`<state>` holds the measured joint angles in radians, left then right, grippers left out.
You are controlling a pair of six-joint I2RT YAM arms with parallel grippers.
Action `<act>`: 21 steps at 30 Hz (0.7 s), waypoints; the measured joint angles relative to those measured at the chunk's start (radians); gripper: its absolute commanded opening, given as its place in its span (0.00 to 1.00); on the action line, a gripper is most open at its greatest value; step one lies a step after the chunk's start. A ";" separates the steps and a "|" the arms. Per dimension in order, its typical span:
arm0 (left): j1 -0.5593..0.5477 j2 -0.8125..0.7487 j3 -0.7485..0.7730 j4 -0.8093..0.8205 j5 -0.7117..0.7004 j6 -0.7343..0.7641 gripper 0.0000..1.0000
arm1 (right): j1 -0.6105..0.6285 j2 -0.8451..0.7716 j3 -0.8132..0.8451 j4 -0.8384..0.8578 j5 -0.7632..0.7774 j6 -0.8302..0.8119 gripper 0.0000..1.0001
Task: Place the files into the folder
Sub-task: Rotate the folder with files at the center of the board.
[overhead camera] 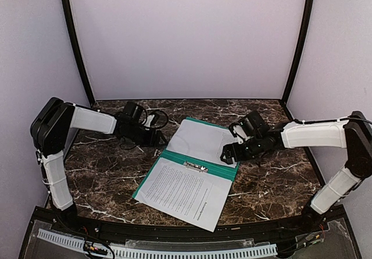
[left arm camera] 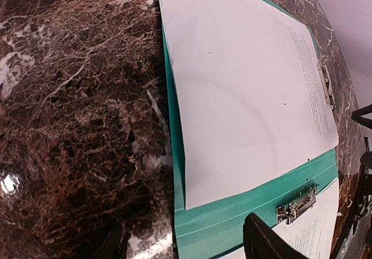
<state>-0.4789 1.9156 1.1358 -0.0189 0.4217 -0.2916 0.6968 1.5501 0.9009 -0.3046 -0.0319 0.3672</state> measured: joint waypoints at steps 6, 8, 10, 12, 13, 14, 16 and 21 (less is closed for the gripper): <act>0.010 0.090 0.101 -0.042 0.092 0.008 0.68 | -0.082 -0.040 -0.090 -0.024 -0.042 0.129 0.89; 0.010 0.127 0.150 -0.060 0.125 0.012 0.67 | -0.100 -0.039 -0.124 -0.021 -0.068 0.160 0.89; 0.010 0.165 0.196 -0.081 0.149 0.017 0.66 | -0.116 -0.034 -0.154 0.001 -0.093 0.183 0.89; 0.010 0.201 0.244 -0.103 0.176 0.022 0.65 | -0.127 -0.032 -0.164 0.045 -0.127 0.208 0.89; 0.010 0.211 0.261 -0.114 0.185 0.023 0.64 | -0.133 -0.029 -0.169 0.073 -0.144 0.220 0.89; 0.010 0.219 0.271 -0.122 0.193 0.023 0.63 | -0.137 -0.024 -0.173 0.098 -0.160 0.231 0.88; 0.010 0.227 0.283 -0.138 0.208 0.021 0.61 | -0.148 -0.010 -0.180 0.155 -0.197 0.249 0.88; 0.016 0.230 0.282 -0.160 0.245 0.005 0.53 | -0.185 0.035 -0.187 0.286 -0.293 0.288 0.87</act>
<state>-0.4625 2.1452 1.4181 -0.1787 0.6662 -0.2871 0.5117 1.5856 0.7143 -0.0189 -0.3252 0.6556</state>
